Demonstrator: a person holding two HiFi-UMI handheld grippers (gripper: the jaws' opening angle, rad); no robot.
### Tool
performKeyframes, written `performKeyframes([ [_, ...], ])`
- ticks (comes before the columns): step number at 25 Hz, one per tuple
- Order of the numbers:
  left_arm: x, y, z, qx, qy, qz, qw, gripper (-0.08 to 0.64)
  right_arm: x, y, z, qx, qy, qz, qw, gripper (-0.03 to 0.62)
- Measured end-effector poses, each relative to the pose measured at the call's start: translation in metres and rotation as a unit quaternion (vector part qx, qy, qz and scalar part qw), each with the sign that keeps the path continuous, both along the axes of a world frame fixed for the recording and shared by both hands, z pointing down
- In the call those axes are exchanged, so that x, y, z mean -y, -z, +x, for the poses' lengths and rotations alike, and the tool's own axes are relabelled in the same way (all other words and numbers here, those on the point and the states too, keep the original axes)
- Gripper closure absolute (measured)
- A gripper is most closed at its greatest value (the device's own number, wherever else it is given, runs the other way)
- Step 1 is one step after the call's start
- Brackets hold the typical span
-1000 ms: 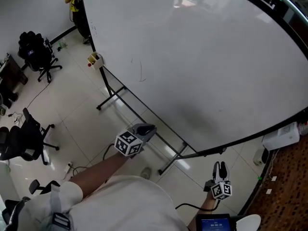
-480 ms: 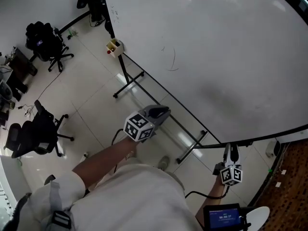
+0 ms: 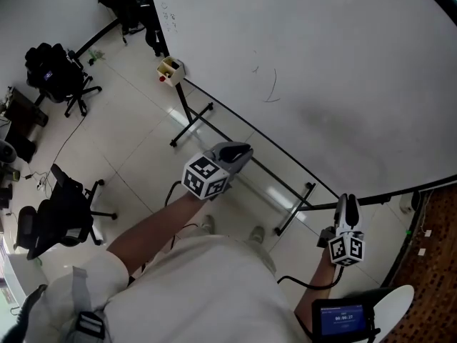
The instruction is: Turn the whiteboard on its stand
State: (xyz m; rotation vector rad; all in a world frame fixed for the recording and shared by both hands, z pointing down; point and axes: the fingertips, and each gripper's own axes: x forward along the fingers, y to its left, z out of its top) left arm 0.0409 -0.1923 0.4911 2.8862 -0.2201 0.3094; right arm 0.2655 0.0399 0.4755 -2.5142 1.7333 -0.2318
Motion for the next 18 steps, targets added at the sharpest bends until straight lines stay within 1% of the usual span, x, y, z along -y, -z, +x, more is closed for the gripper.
performKeyframes([
  [3,0.006,0.004,-0.004,-0.002,-0.027,0.011,0.9996,0.503,0.010,-0.001,-0.021,-0.010,-0.011,-0.008,1.000,0.489],
  [6,0.014,0.005,-0.006,-0.002,-0.052,0.018,0.9985,0.503,0.022,-0.009,-0.043,-0.004,-0.024,-0.006,1.000,0.491],
  [9,0.013,-0.004,-0.005,0.011,-0.084,0.018,0.9962,0.506,0.023,-0.015,-0.063,0.008,-0.042,0.001,0.999,0.492],
  [12,0.007,-0.014,-0.001,0.026,-0.111,0.020,0.9933,0.506,0.020,-0.017,-0.082,0.007,-0.043,-0.001,0.999,0.494],
  [15,0.003,-0.020,0.008,0.033,-0.115,0.014,0.9927,0.508,0.016,-0.023,-0.091,0.002,-0.032,-0.013,0.999,0.495],
  [18,-0.004,-0.020,0.023,0.037,-0.107,0.004,0.9936,0.508,0.005,-0.029,-0.085,0.011,-0.028,-0.014,0.999,0.500],
])
